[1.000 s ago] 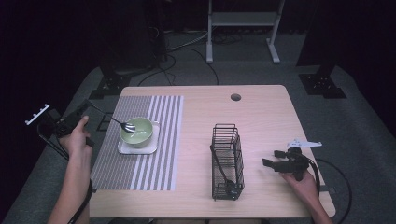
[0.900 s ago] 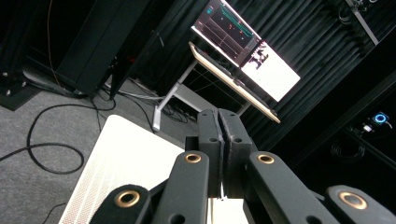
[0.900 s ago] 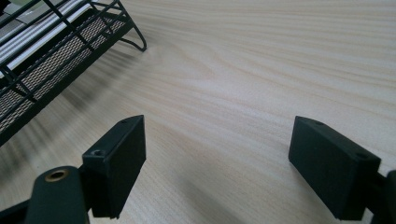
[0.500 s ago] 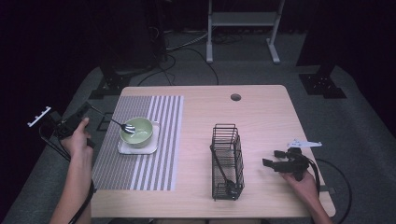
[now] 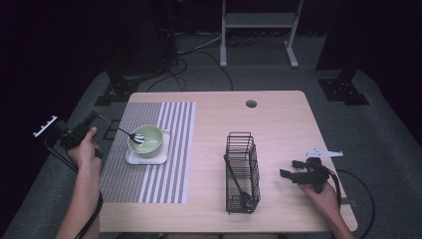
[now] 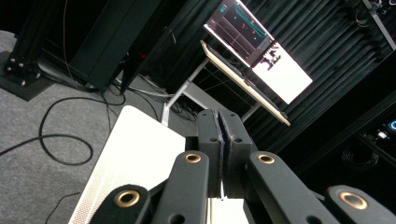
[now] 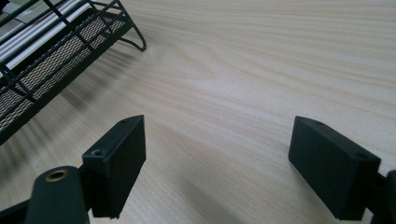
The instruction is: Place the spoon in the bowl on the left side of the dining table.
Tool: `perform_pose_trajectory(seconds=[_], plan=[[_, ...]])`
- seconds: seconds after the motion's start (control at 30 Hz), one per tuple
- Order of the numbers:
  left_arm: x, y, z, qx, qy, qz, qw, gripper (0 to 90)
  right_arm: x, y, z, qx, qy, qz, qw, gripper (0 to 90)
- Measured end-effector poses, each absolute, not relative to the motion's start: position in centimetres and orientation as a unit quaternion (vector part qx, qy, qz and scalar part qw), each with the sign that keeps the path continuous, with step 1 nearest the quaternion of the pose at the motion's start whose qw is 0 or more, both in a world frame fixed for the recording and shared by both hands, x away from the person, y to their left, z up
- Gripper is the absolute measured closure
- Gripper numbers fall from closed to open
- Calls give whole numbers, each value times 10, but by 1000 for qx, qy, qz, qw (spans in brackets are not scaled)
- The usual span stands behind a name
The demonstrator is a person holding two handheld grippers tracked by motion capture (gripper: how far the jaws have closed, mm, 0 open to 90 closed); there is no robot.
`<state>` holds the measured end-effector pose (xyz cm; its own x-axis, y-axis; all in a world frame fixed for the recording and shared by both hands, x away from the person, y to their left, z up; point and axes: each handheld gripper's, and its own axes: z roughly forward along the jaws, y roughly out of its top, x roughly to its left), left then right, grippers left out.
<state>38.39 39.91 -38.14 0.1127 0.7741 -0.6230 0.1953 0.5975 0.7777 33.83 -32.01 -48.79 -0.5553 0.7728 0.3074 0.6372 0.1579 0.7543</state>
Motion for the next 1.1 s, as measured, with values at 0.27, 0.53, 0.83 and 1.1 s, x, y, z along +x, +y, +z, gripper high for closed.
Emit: perform_pose_trajectory(seconds=[0.27, 0.53, 0.83, 1.1], plan=[[386, 398, -386, 386, 629, 227, 636, 889, 338, -320, -488, 465, 757, 452, 75, 178], [386, 396, -393, 389, 633, 224, 631, 887, 338, -320, -488, 465, 757, 452, 75, 178], [389, 390, -401, 395, 633, 218, 629, 887, 338, -320, -488, 465, 757, 452, 75, 178], [391, 385, -407, 399, 634, 215, 626, 883, 338, -320, -488, 465, 757, 452, 75, 178]])
